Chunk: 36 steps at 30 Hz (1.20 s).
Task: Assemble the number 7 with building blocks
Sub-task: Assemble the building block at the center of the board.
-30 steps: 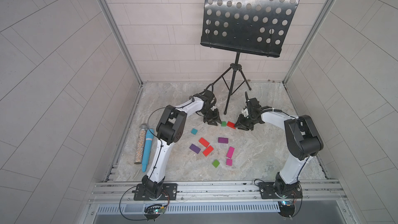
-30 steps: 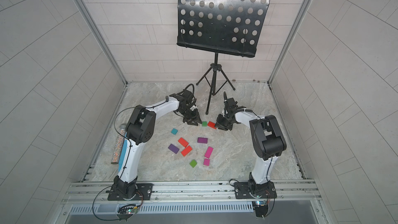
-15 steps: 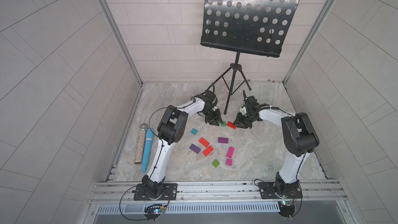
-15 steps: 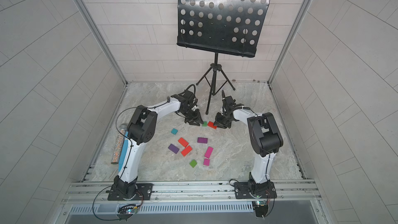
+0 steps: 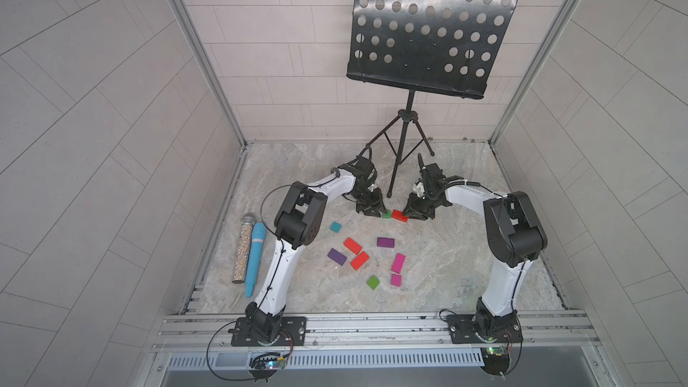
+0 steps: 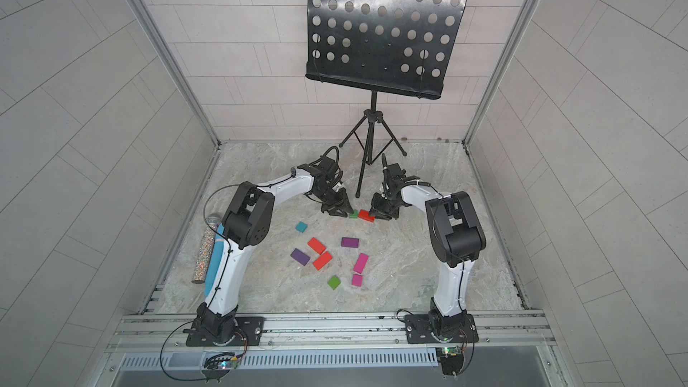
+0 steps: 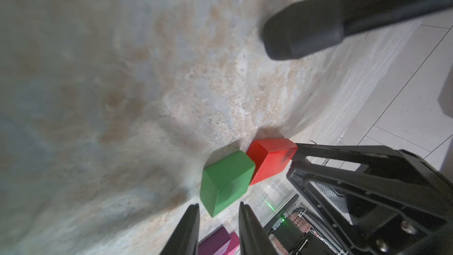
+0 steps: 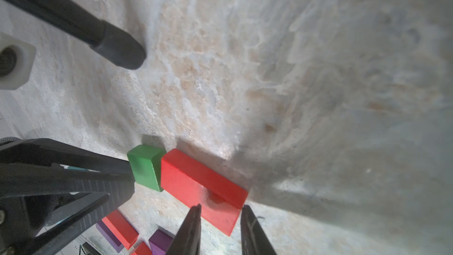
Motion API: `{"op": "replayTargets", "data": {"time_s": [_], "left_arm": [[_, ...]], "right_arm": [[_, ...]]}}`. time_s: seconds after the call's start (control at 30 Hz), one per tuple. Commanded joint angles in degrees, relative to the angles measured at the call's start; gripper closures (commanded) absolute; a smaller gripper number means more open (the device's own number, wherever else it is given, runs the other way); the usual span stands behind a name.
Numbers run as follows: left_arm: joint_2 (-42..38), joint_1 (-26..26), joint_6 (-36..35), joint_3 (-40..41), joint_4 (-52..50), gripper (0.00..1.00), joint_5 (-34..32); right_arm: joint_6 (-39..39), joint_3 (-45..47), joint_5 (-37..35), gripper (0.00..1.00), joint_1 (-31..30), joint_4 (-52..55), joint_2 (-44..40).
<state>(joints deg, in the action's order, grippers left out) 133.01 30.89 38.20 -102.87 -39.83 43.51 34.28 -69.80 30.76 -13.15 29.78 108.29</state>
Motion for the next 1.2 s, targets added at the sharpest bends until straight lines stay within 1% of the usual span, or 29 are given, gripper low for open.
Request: {"op": "replayTargets", "data": {"time_s": [0.0, 0.17, 0.6, 1.17], "left_arm": [[1.0, 0.4, 0.7, -1.5, 0.4, 0.67, 0.4], [1.0, 0.4, 1.2, -1.6, 0.9, 0.67, 0.3], [1.1, 0.5, 1.7, -1.7, 1.6, 0.68, 0.8], [1.2, 0.4, 2.1, -1.6, 2.0, 0.68, 1.5]], "right_arm": [[-1.8, -1.7, -0.9, 0.68, -0.4, 2.1, 1.5], [-3.2, -3.1, -1.5, 0.68, -0.4, 3.4, 2.2], [-3.3, -6.4, -1.5, 0.69, -0.4, 4.6, 4.1], [-2.8, -8.4, -1.9, 0.69, -0.6, 5.1, 5.9]]}}
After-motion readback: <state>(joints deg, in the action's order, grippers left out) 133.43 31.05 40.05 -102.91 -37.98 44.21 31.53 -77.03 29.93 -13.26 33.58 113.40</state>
